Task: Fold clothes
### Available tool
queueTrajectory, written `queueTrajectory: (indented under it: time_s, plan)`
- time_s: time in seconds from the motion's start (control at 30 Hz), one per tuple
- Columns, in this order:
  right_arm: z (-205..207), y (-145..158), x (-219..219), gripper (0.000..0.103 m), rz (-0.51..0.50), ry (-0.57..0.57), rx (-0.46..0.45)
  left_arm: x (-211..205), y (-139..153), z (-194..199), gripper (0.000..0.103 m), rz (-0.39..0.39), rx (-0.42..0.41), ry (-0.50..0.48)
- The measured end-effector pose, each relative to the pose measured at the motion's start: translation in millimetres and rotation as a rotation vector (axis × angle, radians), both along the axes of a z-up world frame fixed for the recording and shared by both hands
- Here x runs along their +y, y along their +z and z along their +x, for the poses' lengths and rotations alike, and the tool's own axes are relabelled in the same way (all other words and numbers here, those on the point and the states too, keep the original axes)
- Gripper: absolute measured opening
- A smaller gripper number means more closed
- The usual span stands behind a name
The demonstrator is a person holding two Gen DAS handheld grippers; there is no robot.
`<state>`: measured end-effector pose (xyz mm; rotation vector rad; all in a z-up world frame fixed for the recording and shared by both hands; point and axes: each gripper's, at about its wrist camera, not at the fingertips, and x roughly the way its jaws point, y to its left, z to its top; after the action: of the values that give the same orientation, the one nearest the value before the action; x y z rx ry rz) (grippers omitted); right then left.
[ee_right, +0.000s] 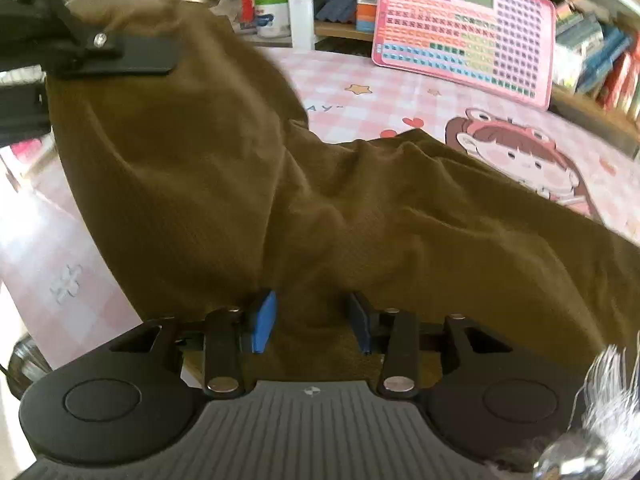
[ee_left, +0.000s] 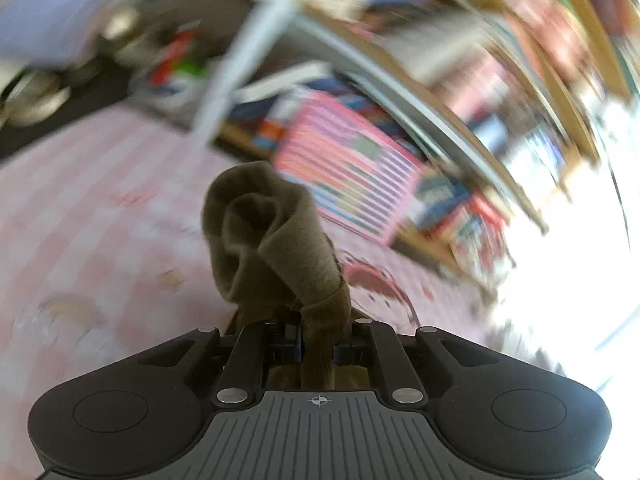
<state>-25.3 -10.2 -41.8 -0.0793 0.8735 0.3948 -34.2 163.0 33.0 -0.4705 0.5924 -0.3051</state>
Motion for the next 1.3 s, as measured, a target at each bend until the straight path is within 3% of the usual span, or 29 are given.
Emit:
queueTrajectory:
  time_s: [0.07, 0.2, 0.3, 0.43, 0.5, 0.57, 0.67, 0.77, 0.87, 1.13, 1.3]
  plan:
    - [0, 3, -15, 0.056, 0.051, -0.031, 0.013, -22, 7, 0, 0.011, 0.078, -0.019, -0.041]
    - [-7, 16, -64, 0.057, 0.117, -0.112, -0.002, -57, 13, 1, 0.012, 0.196, -0.030, -0.070]
    - [-18, 23, -106, 0.057, 0.153, -0.180, -0.008, -77, 11, 2, 0.012, 0.239, -0.022, -0.072]
    - [-35, 25, -154, 0.057, 0.186, -0.263, 0.004, -107, 5, 3, 0.017, 0.237, 0.009, -0.094]
    - [-42, 23, -171, 0.057, 0.203, -0.297, 0.022, -127, -4, 4, 0.032, 0.255, 0.046, -0.128]
    - [-47, 20, -186, 0.057, 0.224, -0.317, 0.044, -146, -15, 6, 0.069, 0.254, 0.124, -0.183]
    - [-48, 15, -202, 0.057, 0.258, -0.321, 0.091, -166, -28, -1, 0.071, 0.181, 0.209, -0.265]
    - [-46, 12, -209, 0.058, 0.287, -0.299, 0.124, -172, -27, -13, 0.074, 0.153, 0.214, -0.283]
    - [-42, 14, -208, 0.059, 0.325, -0.258, 0.139, -156, -20, -23, 0.076, 0.150, 0.195, -0.205]
    - [-9, 22, -204, 0.073, 0.494, -0.211, 0.198, -89, -12, -55, 0.077, 0.082, 0.217, 0.128]
    - [20, 11, -196, 0.076, 0.583, -0.218, 0.288, -71, -18, -76, 0.078, 0.071, 0.248, 0.241]
